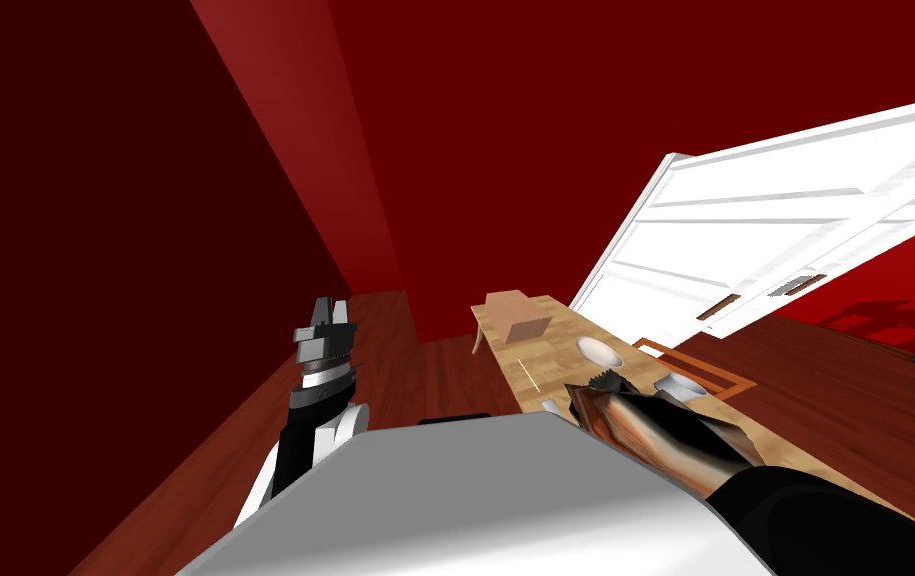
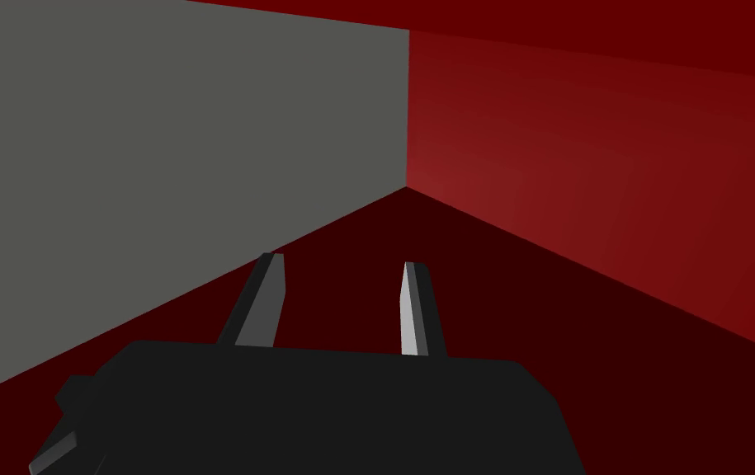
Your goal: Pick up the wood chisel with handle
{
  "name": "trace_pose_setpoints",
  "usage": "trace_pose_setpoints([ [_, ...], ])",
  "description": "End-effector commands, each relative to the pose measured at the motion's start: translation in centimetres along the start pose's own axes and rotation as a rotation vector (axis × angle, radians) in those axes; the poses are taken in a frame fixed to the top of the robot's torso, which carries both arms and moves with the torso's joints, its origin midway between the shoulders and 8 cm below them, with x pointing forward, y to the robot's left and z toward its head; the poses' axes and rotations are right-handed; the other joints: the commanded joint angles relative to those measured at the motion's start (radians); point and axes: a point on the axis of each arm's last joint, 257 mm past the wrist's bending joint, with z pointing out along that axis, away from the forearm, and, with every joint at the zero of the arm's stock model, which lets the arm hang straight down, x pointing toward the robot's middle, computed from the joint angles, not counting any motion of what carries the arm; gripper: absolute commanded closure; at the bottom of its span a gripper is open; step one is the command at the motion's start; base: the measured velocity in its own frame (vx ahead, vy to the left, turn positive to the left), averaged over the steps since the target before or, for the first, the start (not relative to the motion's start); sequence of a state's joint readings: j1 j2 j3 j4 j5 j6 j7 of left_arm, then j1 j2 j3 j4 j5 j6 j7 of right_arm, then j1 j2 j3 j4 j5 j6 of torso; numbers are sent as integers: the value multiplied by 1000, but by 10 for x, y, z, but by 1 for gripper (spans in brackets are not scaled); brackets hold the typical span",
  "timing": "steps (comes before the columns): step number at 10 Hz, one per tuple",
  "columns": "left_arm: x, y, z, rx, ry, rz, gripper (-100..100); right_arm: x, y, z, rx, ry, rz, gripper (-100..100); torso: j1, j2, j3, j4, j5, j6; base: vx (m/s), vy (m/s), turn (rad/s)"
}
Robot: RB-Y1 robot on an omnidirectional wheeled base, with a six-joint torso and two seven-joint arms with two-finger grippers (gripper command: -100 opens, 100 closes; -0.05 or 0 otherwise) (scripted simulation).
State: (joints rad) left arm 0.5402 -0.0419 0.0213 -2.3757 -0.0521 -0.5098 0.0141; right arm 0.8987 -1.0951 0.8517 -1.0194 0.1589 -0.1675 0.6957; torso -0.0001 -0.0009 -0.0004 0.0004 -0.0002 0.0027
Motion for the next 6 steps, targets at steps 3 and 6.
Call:
trace_pose_setpoints([
  [3, 0, 0, 0, 0, 0, 0, 0, -6, 15, 11, -3, -3, 7, -100, -1, 2, 1, 0, 0, 0, -32, -52, 32],
  [6, 0, 0, 0, 0, 0, 0, 0, -6, 17, 12, -6, -3, 7, 100, 1, -1, 0, 0, 0, -1, 0, 0, 0],
])
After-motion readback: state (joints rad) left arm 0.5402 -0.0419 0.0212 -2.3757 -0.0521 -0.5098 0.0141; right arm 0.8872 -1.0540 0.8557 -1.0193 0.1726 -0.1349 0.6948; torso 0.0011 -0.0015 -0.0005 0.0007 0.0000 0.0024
